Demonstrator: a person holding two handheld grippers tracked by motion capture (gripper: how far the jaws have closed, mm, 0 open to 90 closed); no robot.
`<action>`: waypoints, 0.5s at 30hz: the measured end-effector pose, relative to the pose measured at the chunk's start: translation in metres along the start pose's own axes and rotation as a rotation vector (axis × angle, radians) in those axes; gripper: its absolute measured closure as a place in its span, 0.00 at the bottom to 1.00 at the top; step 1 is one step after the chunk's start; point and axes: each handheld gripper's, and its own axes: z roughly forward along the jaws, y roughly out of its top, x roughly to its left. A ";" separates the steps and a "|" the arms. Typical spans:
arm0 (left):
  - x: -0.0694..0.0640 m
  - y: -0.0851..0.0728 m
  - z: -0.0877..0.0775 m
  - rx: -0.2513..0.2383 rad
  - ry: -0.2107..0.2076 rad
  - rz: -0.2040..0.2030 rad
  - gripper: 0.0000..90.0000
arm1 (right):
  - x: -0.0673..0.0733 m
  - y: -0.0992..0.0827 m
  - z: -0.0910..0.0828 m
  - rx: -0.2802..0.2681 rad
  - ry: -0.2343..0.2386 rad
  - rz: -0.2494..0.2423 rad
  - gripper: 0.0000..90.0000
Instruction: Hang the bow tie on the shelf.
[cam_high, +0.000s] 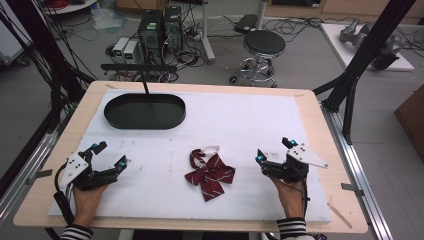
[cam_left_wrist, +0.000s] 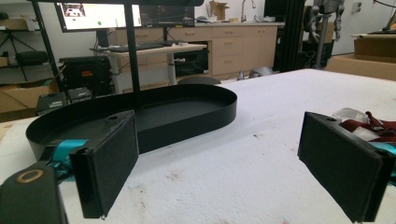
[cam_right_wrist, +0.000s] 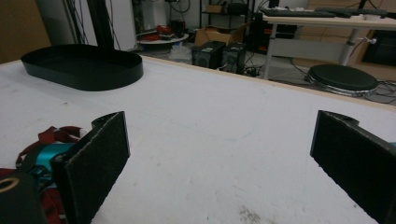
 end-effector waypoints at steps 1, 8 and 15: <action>0.000 0.000 0.000 -0.001 0.000 0.000 0.14 | 0.001 0.003 0.001 0.001 0.003 -0.006 0.04; 0.000 0.000 0.000 -0.001 0.001 0.004 0.14 | 0.004 0.017 0.012 0.023 0.044 -0.019 0.04; -0.001 0.000 0.000 0.003 0.000 0.006 0.14 | 0.009 0.035 0.027 0.081 0.092 -0.037 0.04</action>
